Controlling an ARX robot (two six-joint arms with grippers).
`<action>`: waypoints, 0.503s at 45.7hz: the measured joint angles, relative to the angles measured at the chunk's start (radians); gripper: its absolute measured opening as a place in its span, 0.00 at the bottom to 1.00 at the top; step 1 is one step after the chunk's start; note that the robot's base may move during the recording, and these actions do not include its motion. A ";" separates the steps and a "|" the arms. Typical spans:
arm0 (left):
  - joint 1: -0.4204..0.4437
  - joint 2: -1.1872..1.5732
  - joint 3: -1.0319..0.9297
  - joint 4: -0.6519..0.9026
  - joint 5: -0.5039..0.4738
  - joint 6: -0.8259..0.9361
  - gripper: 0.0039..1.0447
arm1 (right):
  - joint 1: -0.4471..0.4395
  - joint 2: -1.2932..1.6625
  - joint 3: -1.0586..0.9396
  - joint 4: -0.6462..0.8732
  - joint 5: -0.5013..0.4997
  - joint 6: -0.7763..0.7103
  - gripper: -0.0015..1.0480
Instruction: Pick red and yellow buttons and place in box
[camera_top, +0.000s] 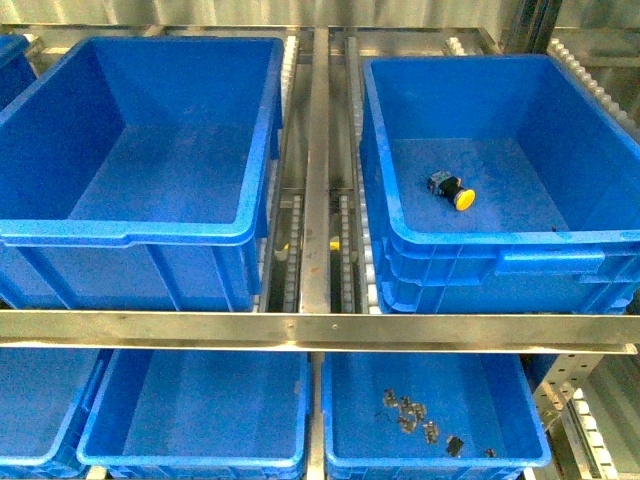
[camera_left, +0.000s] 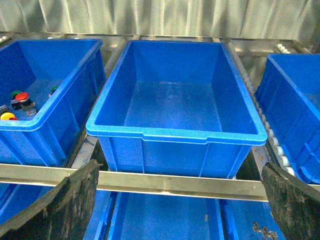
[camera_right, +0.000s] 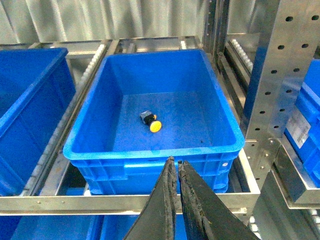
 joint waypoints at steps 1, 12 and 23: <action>0.000 0.000 0.000 0.000 0.000 0.000 0.92 | 0.000 -0.033 0.000 -0.032 0.000 0.000 0.03; 0.000 0.000 0.000 0.000 0.000 0.000 0.92 | 0.000 -0.187 0.000 -0.176 0.000 0.000 0.03; 0.000 0.000 0.000 0.000 0.000 0.000 0.92 | 0.000 -0.291 0.000 -0.278 0.000 0.000 0.03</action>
